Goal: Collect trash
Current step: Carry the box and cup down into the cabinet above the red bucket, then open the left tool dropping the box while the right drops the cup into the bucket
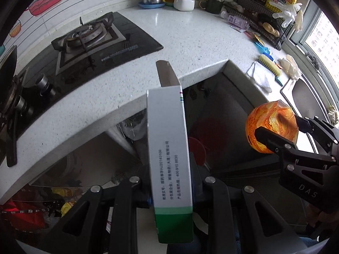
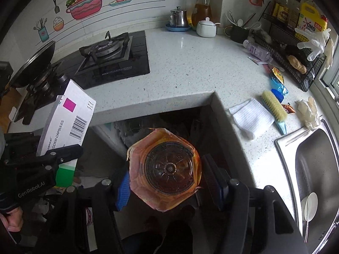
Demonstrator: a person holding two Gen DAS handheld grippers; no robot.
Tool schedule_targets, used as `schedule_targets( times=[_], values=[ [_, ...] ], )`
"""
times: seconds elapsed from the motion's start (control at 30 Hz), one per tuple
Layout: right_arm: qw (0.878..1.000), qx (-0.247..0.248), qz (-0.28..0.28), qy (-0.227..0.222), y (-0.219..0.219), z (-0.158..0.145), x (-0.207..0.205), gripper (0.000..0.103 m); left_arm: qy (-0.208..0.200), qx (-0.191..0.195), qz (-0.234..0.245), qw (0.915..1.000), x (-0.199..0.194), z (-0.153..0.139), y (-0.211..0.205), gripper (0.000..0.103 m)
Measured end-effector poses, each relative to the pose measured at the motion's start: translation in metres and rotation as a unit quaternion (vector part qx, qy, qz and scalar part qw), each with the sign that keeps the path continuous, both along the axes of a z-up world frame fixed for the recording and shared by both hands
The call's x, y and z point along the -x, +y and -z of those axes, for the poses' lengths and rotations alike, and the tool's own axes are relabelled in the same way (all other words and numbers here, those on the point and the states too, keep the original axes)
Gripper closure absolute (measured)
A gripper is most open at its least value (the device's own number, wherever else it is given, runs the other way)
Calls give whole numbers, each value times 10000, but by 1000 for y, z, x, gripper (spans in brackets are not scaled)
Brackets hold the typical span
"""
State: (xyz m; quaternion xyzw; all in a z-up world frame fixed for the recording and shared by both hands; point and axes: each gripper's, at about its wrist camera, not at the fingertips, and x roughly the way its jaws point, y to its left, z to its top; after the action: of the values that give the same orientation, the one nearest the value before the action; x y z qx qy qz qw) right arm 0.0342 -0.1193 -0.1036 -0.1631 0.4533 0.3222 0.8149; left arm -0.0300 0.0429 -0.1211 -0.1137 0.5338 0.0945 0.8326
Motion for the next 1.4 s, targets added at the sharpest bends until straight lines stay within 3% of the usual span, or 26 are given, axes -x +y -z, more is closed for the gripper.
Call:
schedule_targets(
  times=[0.27,0.43,0.6,0.83,1.07,1.27,1.3,1.37,1.4],
  values=[
    [9991,287,79,298,2,67,6,44,394,141,175,9990,-4,73,-6,80],
    [9975,329,440,443,-9,130,-4,44,577,168,452,9972,-25,146,-17,80],
    [9936,431,793,687,-17,208,-19,44,898,460,644,9928,-50,230,-24,80],
    [9895,499,1075,826,-23,300,-43,44,988,660,1119,9866,-88,323,-36,80],
    [9847,572,1381,899,-30,350,-67,44,993,518,1604,9807,-118,374,-53,80],
    [9804,530,1601,1015,-37,371,-74,44,953,354,1804,9783,-129,390,-64,78],
    [9802,531,1608,1025,-37,372,-74,44,944,362,1839,9777,-130,391,-65,76],
    [9799,515,1607,1064,-38,374,-74,44,939,379,1908,9764,-134,389,-64,57],
    [9799,509,1595,1082,-39,374,-73,44,950,357,1931,9759,-136,390,-65,38]
  ],
)
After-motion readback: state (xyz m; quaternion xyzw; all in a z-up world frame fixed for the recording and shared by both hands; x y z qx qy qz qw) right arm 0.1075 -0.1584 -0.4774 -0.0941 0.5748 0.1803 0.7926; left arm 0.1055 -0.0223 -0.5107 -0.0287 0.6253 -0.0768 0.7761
